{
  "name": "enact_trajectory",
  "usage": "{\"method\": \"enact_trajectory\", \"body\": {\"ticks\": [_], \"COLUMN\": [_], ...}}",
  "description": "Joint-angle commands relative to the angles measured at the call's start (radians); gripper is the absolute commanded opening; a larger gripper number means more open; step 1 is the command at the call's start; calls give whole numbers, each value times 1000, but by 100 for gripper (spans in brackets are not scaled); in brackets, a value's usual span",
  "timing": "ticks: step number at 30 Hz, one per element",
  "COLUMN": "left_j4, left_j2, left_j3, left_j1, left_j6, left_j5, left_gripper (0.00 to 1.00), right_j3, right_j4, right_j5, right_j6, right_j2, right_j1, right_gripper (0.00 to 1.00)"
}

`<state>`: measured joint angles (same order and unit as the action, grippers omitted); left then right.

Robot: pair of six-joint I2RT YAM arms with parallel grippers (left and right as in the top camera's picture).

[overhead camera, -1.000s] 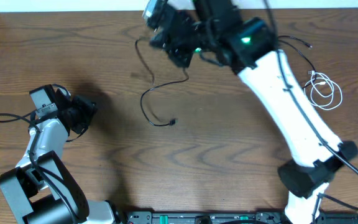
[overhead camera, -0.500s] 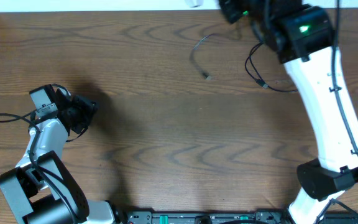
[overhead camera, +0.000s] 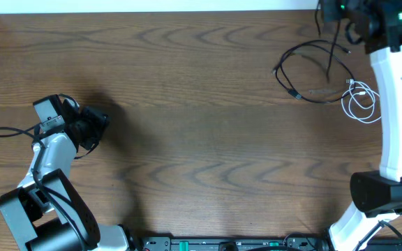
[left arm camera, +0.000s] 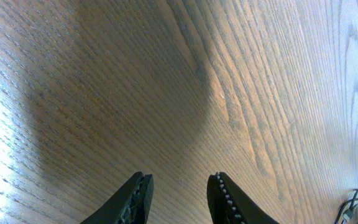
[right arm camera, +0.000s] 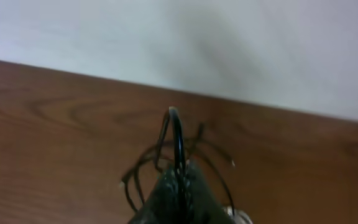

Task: Untangle cables
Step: 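Place the black cable at upper right and release the right gripper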

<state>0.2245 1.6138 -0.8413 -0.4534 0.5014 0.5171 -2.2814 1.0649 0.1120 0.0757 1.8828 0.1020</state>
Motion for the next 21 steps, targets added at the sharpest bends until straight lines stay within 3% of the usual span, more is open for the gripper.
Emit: {"method": "enact_trajectory", "body": {"ticks": [1,5,7,11,18,21], "left_j4": [-1,0,0,3,7,6], "left_j2": [0,0,0,0,0,0], "left_j3": [6,6,6,6,6,6], "left_j1": [2,2,2,2,2,19], "left_j6": [8,8,8,8,8,8], "left_j5": [-6,-6,-6,-6,-6,-6], "left_gripper": [34,34,34,34,34,24], "right_j3": [-6,-5,-5,-5,7,20], "right_j4": [37,82,97,127,224,262], "right_j5": [9,9,8,6,-143,-219], "right_j6": [-31,-31,-31,-31,-31,-31], "right_j2": [30,53,66,98,151,180], "right_j1": [-22,-27,-27,-26,-26,-23], "right_gripper": [9,31,48,73,88,98]}}
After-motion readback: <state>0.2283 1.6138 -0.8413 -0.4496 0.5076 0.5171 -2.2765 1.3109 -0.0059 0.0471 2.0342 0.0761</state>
